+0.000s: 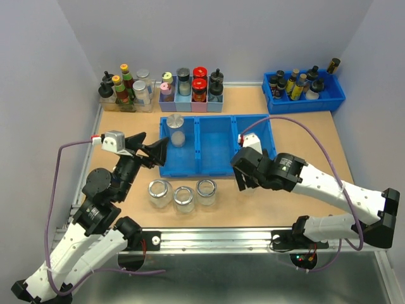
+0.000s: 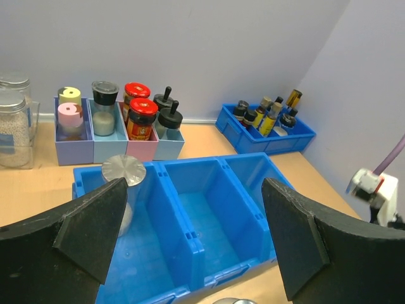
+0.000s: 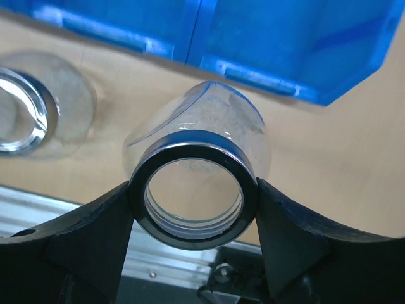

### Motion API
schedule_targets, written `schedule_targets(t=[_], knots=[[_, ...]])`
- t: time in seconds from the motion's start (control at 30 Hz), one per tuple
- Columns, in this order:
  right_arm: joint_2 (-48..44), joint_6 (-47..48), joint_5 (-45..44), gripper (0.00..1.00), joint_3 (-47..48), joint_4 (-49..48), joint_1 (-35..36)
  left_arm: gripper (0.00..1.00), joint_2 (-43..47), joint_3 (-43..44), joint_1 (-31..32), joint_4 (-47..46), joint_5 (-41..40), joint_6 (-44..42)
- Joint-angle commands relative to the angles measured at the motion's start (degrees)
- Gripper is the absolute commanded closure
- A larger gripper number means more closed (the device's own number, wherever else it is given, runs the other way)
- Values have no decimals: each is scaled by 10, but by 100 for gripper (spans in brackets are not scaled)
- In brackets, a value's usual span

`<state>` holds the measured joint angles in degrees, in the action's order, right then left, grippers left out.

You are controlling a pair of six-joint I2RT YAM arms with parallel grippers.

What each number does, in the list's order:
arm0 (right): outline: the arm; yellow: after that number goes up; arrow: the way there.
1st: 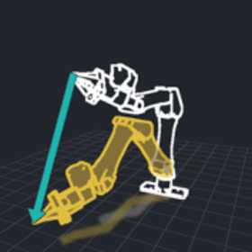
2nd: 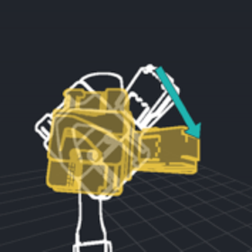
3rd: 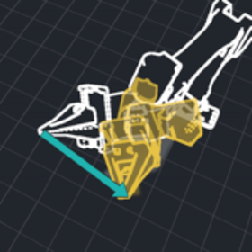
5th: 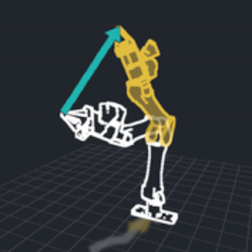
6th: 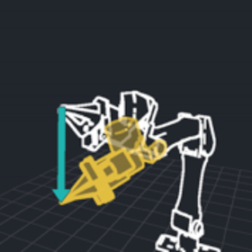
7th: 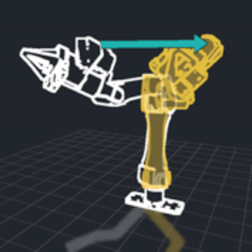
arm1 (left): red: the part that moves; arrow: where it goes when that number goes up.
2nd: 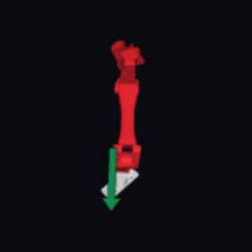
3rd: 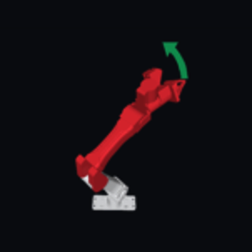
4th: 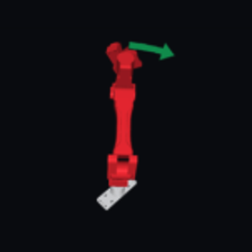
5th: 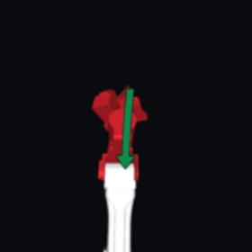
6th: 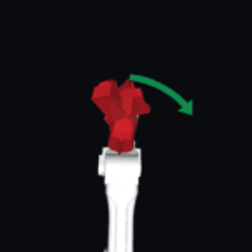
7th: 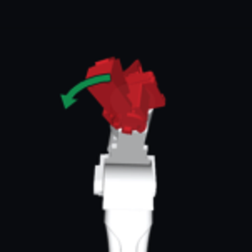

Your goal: Organize the condiment bottles

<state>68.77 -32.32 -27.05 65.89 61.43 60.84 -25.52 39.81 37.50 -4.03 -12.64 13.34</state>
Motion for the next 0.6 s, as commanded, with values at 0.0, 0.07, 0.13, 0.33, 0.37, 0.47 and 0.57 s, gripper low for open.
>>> schedule_targets(t=[0.0, 0.07, 0.13, 0.33, 0.37, 0.47, 0.57], knots=[[7, -59, -136, 100, 88, -5, 2, 1, -6, -2, 2, -27, 4, -5], [24, -64, -170, 99, 111, -10, -13, 1, -4, -2, 1, -26, 3, -5], [41, -64, -196, 100, 122, -17, -35, 1, -5, -3, 1, -26, 5, -2], [51, -27, -204, 100, 151, -82, -120, 1, -2, -3, 1, -24, 10, -1], [50, -19, -197, 99, 153, -96, -131, 1, -1, -3, 2, -24, 10, -1], [52, 13, -157, 99, 162, -142, -175, 1, -1, -3, 1, -23, 12, 1], [77, 30, -107, 100, 172, -171, -219, 1, -1, -3, 2, -23, 14, 4]])
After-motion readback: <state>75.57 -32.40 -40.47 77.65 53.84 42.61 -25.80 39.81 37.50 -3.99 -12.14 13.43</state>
